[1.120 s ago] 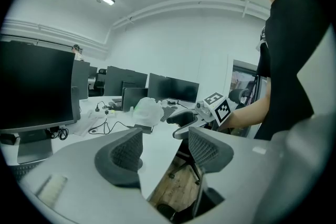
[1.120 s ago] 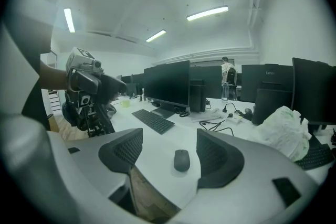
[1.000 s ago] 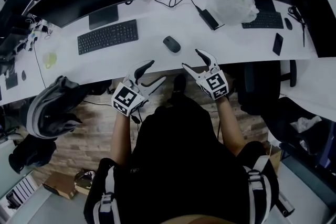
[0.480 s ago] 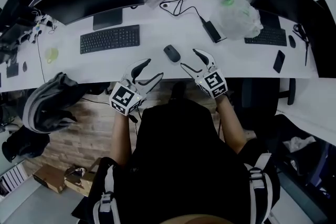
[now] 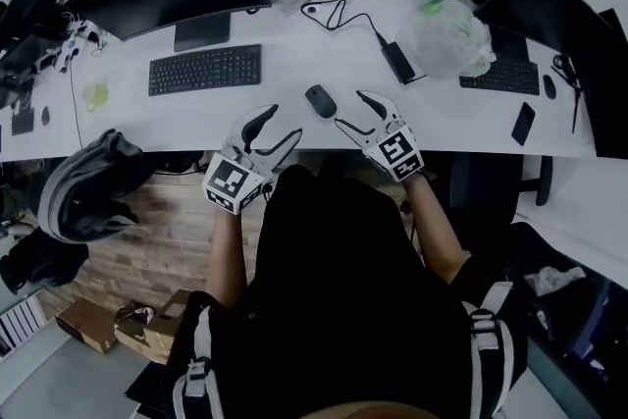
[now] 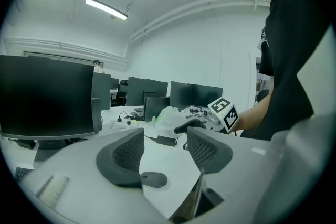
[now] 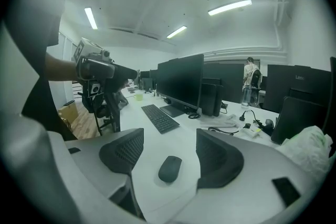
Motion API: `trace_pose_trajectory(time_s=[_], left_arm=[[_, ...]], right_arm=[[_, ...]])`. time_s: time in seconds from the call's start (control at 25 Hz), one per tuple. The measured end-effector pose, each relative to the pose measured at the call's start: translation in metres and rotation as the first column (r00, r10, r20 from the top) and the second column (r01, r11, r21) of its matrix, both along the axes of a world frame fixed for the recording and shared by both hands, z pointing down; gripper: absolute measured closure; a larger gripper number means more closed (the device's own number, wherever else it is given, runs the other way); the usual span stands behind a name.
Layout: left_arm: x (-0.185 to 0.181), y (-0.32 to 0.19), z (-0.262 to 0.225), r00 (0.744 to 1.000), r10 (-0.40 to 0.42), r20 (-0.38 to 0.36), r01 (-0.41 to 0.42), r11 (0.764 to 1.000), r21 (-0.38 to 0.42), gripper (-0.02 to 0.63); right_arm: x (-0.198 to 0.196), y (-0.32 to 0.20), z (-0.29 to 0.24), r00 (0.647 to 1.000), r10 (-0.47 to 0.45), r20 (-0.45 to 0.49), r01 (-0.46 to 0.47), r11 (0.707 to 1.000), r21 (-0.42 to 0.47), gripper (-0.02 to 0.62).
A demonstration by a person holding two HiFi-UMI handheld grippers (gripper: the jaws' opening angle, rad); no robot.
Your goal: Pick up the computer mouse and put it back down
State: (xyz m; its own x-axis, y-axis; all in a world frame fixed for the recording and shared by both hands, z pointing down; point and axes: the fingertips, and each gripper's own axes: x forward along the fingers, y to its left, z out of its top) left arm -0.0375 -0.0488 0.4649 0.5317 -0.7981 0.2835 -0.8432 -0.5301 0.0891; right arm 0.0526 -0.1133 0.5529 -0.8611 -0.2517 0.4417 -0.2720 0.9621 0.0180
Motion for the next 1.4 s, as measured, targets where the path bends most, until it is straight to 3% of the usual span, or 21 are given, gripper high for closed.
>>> trace_pose_trajectory(time_s=[0.28, 0.8, 1.4], left_arm=[[-0.013, -0.009, -0.002, 1.000, 0.006, -0.004, -0.006, 1.000, 0.005, 0.362], [-0.030, -0.045, -0.007, 0.993, 0.116, 0.031, -0.117, 0.993, 0.028, 0.362], [-0.047, -0.061, 0.017, 0.989, 0.149, -0.021, -0.149, 0.989, -0.006, 0.364]], right_arm=[[-0.012, -0.005, 0.003, 1.000, -0.016, -0.017, 0.016, 1.000, 0.004, 0.295], [-0.024, -0.016, 0.002, 0.996, 0.079, -0.034, -0.078, 0.997, 0.006, 0.295], [-0.037, -0.008, 0.042, 0.987, 0.109, -0.116, -0.112, 0.994, -0.015, 0.295]])
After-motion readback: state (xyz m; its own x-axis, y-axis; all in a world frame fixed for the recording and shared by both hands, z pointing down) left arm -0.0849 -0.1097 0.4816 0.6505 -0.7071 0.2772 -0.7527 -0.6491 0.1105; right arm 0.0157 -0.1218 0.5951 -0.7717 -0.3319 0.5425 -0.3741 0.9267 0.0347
